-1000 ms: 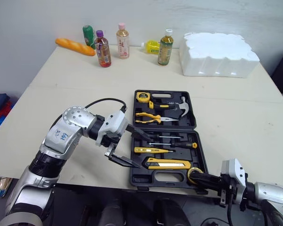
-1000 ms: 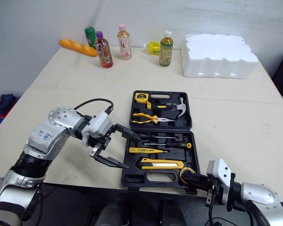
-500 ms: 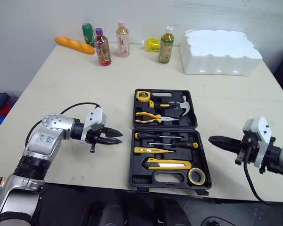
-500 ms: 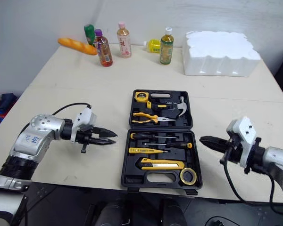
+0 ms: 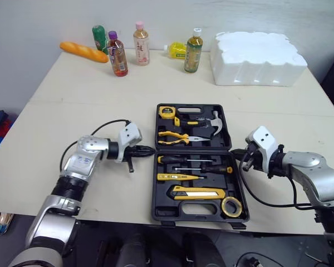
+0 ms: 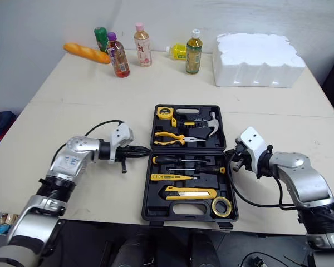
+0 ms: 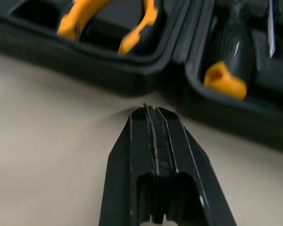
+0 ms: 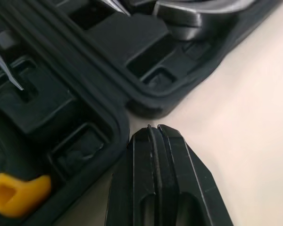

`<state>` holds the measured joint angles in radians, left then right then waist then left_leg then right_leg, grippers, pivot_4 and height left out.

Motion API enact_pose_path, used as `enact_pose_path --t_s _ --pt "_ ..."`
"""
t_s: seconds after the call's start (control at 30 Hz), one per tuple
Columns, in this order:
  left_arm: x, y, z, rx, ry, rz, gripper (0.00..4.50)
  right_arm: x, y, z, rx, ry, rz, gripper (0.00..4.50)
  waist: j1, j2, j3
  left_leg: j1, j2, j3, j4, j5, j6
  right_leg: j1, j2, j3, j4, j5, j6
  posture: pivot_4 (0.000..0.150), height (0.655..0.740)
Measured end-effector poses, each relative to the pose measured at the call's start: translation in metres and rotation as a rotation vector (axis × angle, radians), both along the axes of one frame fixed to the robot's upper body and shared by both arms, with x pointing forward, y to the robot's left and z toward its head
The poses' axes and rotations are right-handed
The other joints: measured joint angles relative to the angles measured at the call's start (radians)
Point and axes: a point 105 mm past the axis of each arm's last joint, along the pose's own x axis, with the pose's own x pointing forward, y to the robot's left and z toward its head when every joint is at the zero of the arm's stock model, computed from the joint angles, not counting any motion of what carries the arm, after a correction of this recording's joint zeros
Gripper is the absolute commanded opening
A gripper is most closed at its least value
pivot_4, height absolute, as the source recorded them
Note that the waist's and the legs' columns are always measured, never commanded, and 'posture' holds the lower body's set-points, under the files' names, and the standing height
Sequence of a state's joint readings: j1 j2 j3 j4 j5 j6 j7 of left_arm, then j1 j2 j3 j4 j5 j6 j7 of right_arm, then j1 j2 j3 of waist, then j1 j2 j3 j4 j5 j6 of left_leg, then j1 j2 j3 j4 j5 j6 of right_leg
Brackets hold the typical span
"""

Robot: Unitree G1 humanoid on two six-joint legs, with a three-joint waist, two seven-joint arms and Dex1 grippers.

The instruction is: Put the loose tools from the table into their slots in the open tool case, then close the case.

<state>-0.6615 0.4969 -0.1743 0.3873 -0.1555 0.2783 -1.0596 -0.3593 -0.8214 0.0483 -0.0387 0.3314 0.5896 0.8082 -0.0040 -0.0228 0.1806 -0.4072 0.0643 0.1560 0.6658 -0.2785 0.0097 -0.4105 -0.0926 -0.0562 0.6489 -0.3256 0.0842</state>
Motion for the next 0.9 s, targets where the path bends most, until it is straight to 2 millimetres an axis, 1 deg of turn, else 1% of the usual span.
enact_pose_path --t_s 0.1,0.27,0.37,0.4,0.47,0.53,0.6,0.63,0.67,0.7,0.73,0.77,0.8,0.83,0.9 --pt "0.0 -0.002 0.0 -0.011 0.009 0.006 0.02 -0.003 0.0 -0.002 0.002 0.008 0.006 0.0 0.001 0.0 0.0 0.0 0.0 0.0 0.0 0.0 0.0 0.0 0.0 0.0 0.0 0.0 0.0 0.15 0.7355" --pt "0.007 -0.013 0.001 -0.004 0.01 0.01 0.02 -0.004 -0.005 -0.005 -0.038 0.013 -0.026 0.0 0.008 0.0 0.0 0.0 -0.003 -0.001 0.0 0.0 0.001 0.0 -0.001 -0.001 0.001 0.0 0.0 0.15 0.7355" --pt "0.008 -0.012 0.0 0.002 0.019 0.014 0.02 -0.005 -0.008 -0.005 -0.063 0.009 -0.031 0.0 0.007 0.0 0.0 0.0 -0.003 0.0 0.0 -0.001 0.002 0.0 -0.002 0.0 0.0 0.0 0.0 0.15 0.7355" --pt "0.008 -0.012 0.0 0.005 0.02 0.012 0.02 -0.006 -0.01 -0.005 -0.086 0.004 -0.031 0.0 0.006 0.0 0.0 0.0 -0.003 0.0 0.0 -0.001 0.002 0.0 -0.002 0.0 0.0 0.0 0.0 0.15 0.7355" --pt "0.008 -0.005 0.0 0.026 0.022 0.015 0.02 -0.009 -0.023 -0.005 -0.176 -0.017 -0.039 0.0 0.004 0.0 0.0 -0.001 -0.003 0.0 -0.001 -0.001 0.002 0.0 -0.002 0.0 -0.001 0.0 0.0 0.15 0.7355" --pt "0.01 0.016 0.001 0.065 0.035 0.059 0.0 -0.015 -0.037 0.0 -0.189 -0.009 -0.078 0.67 0.001 0.0 0.0 0.0 -0.001 0.0 -0.001 0.0 0.001 0.0 -0.002 0.0 -0.001 0.0 0.0 0.15 0.7355" --pt "0.012 0.038 0.005 0.088 0.044 0.119 0.64 -0.018 -0.044 0.007 -0.118 0.018 -0.124 1.37 -0.009 0.0 0.0 0.001 0.0 0.0 -0.001 0.0 0.0 0.0 -0.002 0.001 0.0 0.0 0.0 0.15 0.7355" --pt "0.013 0.044 0.007 0.079 0.068 0.148 0.93 -0.019 -0.045 0.012 -0.086 0.024 -0.137 1.88 -0.012 0.0 0.0 0.001 0.001 0.0 -0.001 0.001 -0.001 0.0 -0.002 0.001 0.001 0.0 0.0 0.15 0.7355" --pt "0.013 0.048 0.009 0.062 0.104 0.178 1.26 -0.02 -0.045 0.018 -0.056 0.025 -0.142 2.26 -0.012 0.0 0.0 0.001 0.001 0.0 -0.001 0.001 -0.001 0.0 -0.002 0.0 0.002 0.0 0.0 0.15 0.7355" --pt "0.015 0.051 0.013 0.01 0.177 0.225 1.79 -0.019 -0.044 0.026 -0.01 0.035 -0.156 2.8 -0.013 0.0 0.001 0.001 0.0 -0.001 -0.001 0.001 -0.001 -0.001 -0.001 0.0 0.003 0.0 0.0 0.15 0.7355" --pt "0.017 0.051 0.02 -0.029 0.223 0.256 2.15 -0.018 -0.043 0.034 0.025 0.038 -0.166 3.18 -0.012 -0.001 0.002 0.0 0.0 -0.001 -0.001 0.001 -0.001 -0.002 -0.001 0.0 0.004 0.0 0.0 0.15 0.7355" --pt "0.019 0.049 0.032 -0.073 0.263 0.283 2.67 -0.017 -0.043 0.044 0.065 0.041 -0.186 3.76 -0.013 -0.002 0.002 0.0 0.0 -0.001 -0.001 0.001 -0.001 -0.001 -0.001 0.0 0.004 0.0 0.0 0.15 0.7355" --pt "0.02 0.046 0.042 -0.094 0.268 0.289 3.09 -0.016 -0.043 0.05 0.084 0.04 -0.198 4.21 -0.012 -0.002 0.002 0.0 0.0 -0.002 -0.001 0.001 -0.001 -0.001 -0.002 0.0 0.003 0.0 0.0 0.15 0.7355" --pt "0.022 0.043 0.049 -0.1 0.27 0.299 3.59 -0.015 -0.042 0.053 0.092 0.049 -0.21 4.5 -0.01 -0.002 0.002 0.001 0.0 -0.002 -0.001 0.001 -0.001 0.0 -0.002 0.0 0.003 0.0 0.0 0.15 0.7355" --pt "0.03 0.035 0.055 -0.12 0.312 0.352 4.45 -0.009 -0.038 0.052 0.135 0.087 -0.246 4.5 -0.006 -0.002 0.002 0.0 -0.001 -0.001 0.0 0.001 -0.001 -0.001 -0.002 0.0 0.003 0.0 0.0 0.15 0.7355"
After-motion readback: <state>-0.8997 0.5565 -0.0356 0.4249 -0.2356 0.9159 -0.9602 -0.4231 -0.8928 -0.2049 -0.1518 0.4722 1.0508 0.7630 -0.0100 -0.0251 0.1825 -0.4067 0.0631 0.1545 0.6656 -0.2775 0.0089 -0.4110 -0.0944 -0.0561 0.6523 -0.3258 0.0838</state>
